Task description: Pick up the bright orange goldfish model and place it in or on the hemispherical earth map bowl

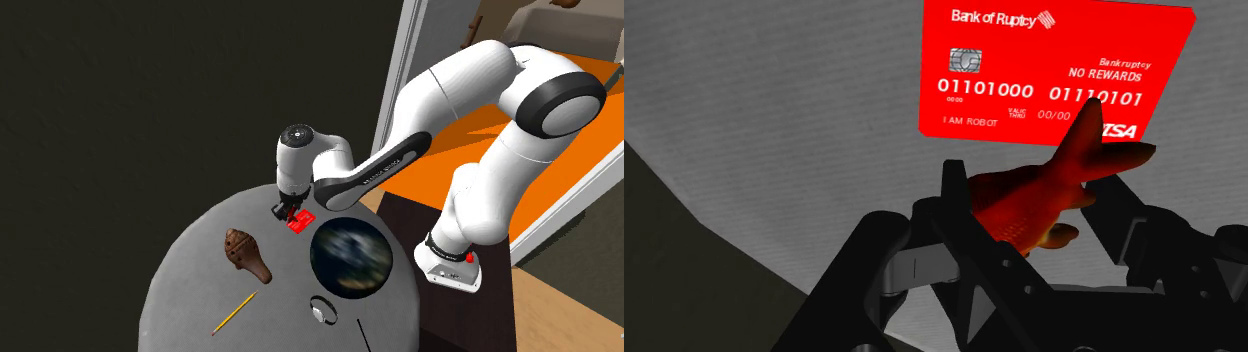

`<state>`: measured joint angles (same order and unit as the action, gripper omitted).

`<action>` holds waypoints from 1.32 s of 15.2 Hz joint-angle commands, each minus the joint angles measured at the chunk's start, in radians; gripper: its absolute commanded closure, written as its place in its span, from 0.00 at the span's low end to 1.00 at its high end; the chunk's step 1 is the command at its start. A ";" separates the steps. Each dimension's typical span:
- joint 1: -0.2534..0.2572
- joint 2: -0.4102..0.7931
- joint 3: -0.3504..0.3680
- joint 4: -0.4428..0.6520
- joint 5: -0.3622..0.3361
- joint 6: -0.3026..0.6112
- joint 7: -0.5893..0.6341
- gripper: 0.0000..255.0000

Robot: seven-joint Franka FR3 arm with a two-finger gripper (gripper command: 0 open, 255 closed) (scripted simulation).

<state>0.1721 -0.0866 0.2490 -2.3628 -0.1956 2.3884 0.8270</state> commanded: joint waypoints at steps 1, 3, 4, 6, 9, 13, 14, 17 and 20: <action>0.000 0.000 0.000 0.000 0.000 0.000 0.000 1.00; 0.001 -0.008 0.000 0.004 0.006 -0.013 -0.005 1.00; 0.001 -0.016 -0.001 0.010 0.011 -0.026 -0.010 1.00; 0.003 -0.032 -0.002 0.023 0.021 -0.053 -0.020 1.00; 0.005 -0.053 -0.004 0.043 0.034 -0.093 -0.034 1.00; 0.007 -0.078 -0.006 0.073 0.048 -0.146 -0.050 1.00; 0.008 -0.084 -0.007 0.081 0.052 -0.160 -0.054 1.00; 0.009 -0.100 -0.009 0.107 0.060 -0.200 -0.064 1.00; 0.010 -0.114 -0.010 0.134 0.067 -0.240 -0.074 1.00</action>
<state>0.1818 -0.1932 0.2394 -2.2329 -0.1312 2.1602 0.7565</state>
